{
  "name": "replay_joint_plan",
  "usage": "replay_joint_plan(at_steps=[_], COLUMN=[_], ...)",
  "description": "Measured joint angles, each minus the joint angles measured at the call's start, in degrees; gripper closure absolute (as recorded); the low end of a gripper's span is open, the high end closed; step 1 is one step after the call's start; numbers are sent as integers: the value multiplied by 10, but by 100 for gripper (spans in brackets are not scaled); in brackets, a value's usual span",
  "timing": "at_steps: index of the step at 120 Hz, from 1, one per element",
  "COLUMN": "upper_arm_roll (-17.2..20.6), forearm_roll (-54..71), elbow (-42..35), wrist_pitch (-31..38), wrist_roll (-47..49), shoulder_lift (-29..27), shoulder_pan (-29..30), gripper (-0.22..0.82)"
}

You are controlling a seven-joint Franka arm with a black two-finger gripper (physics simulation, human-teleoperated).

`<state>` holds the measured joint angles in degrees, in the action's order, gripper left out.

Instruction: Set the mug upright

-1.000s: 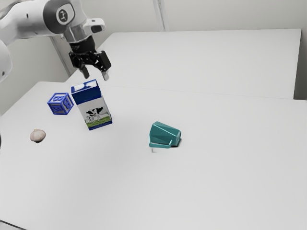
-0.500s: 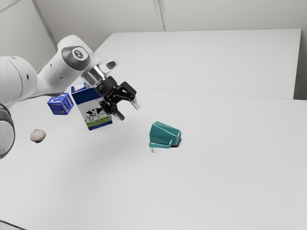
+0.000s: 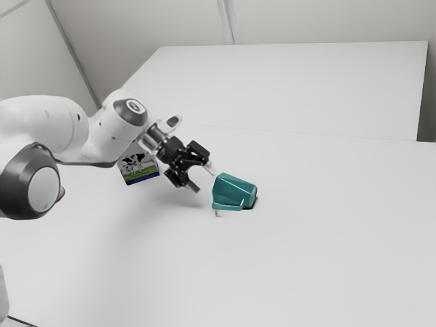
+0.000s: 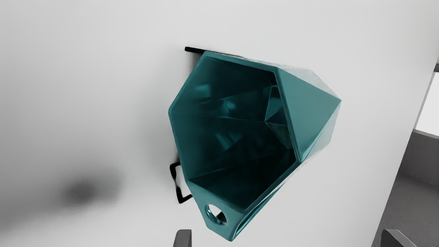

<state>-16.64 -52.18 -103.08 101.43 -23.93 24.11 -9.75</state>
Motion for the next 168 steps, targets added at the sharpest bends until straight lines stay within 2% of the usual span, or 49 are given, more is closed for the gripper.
replay_joint_plan(at_steps=[64, 74, 101, 117, 136, 168], upper_arm_roll=[39, 42, 48, 51, 57, 62], forearm_roll=[-61, -64, -66, -66, -65, -40], elbow=[8, 8, 9, 13, 30, 46], wrist_pitch=[48, 54, 62, 64, 65, 64], wrist_roll=[-72, -78, -85, -86, -86, -67], shoulder_lift=[33, 33, 27, 24, 24, 4], shoulder_pan=[-1, -2, -2, -2, -3, -3], gripper=[1, 9, 48, 64, 73, 77])
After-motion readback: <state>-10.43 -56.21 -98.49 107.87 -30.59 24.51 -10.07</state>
